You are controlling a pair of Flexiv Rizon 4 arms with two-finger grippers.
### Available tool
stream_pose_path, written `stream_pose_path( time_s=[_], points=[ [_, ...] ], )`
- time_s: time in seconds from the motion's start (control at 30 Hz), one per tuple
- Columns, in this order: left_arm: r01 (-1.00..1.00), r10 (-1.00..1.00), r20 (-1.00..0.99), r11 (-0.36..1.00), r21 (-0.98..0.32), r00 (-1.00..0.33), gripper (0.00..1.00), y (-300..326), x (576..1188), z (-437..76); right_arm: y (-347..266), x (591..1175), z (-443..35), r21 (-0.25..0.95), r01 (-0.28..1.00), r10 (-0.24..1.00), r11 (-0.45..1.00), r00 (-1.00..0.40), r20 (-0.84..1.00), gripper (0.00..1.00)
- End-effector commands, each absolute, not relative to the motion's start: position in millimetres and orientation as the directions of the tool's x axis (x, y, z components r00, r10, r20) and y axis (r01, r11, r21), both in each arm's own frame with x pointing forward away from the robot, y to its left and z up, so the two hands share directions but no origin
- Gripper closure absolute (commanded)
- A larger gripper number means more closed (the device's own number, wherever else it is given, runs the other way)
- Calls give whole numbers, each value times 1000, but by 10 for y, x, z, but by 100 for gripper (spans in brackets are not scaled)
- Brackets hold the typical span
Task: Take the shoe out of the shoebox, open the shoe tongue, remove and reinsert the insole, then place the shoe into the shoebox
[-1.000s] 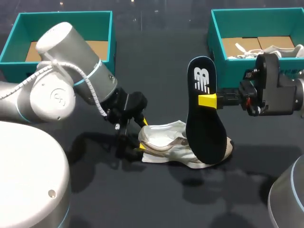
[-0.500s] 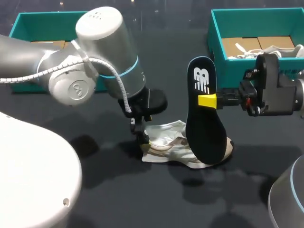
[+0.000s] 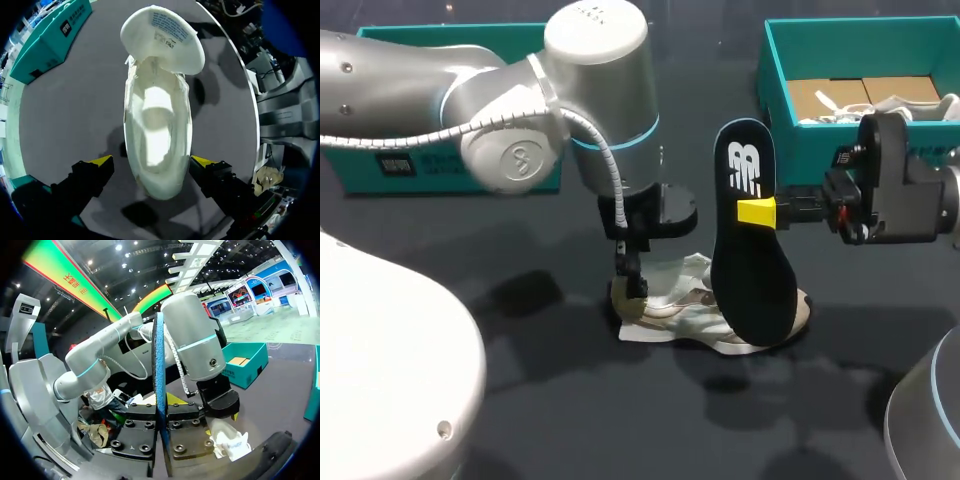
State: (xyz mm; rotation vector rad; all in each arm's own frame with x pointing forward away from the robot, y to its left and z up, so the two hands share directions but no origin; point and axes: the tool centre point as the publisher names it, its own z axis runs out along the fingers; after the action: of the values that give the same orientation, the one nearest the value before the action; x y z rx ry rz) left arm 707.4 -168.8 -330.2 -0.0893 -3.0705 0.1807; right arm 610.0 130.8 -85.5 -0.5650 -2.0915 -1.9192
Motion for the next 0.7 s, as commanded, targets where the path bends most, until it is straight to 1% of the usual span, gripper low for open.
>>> stream_pose_path(
  time_s=[0.03,0.17,0.47,0.7],
  points=[
    [59,63,43,993,-106,-997,0,-1795,7065,-3153,1327,6111,-864,896,440,116,59,-895,432,100],
    [45,52,57,992,-114,-997,0,-1993,7200,-3110,1327,6111,-864,896,440,116,59,-895,432,100],
    [45,52,57,992,-114,-997,0,-1993,7200,-3110,1327,6111,-864,896,440,116,59,-895,432,100],
    [12,9,-16,990,-143,-1000,0,-2207,7335,-3276,1327,6111,-864,896,440,116,59,-895,432,100]
  ],
)
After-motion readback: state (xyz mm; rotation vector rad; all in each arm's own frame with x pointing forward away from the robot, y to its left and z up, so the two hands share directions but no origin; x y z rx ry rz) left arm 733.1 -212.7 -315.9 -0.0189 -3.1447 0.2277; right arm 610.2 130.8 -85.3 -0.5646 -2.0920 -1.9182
